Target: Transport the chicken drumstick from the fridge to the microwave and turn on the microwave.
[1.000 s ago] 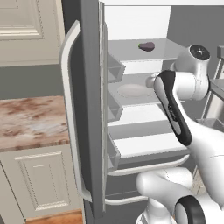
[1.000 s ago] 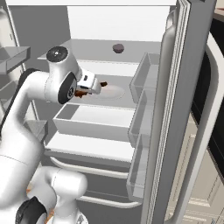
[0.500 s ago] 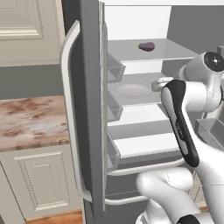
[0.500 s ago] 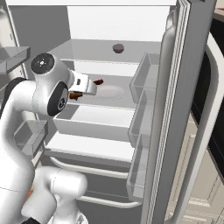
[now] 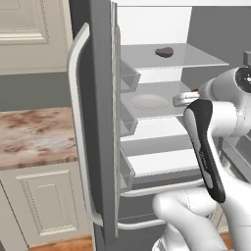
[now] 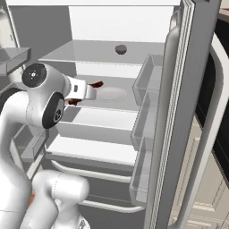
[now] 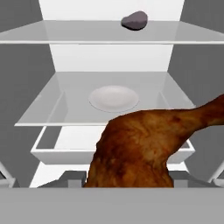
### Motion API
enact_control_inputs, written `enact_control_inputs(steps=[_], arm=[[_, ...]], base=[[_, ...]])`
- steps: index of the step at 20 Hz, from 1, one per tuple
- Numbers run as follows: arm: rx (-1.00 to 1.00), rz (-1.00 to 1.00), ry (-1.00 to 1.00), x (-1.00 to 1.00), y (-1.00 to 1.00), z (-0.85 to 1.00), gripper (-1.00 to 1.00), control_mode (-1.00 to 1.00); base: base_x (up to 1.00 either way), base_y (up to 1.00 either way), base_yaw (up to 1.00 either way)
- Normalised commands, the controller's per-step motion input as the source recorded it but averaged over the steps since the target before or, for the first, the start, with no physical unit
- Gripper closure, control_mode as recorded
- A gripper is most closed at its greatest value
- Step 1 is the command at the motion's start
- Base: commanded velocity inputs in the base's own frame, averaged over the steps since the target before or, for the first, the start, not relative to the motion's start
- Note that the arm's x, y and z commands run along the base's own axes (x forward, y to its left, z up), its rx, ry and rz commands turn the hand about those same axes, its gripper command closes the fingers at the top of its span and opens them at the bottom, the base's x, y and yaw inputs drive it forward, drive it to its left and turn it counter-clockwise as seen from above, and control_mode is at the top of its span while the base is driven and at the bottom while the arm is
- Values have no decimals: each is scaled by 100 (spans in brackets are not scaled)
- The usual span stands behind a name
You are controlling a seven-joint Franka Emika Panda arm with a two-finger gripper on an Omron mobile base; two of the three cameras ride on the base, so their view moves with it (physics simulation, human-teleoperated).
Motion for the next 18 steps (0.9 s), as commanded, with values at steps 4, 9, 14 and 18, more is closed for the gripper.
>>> enact_control_inputs(steps=[4, 9, 14, 18], arm=[[-2, 0, 0, -19, 0, 11, 100, -100], [-2, 0, 0, -25, 0, 17, 100, -100], [-2, 0, 0, -24, 0, 16, 100, -100], [-2, 0, 0, -26, 0, 11, 100, -100]], base=[[0, 0, 0], [0, 0, 0], [0, 0, 0], [0, 0, 0]])
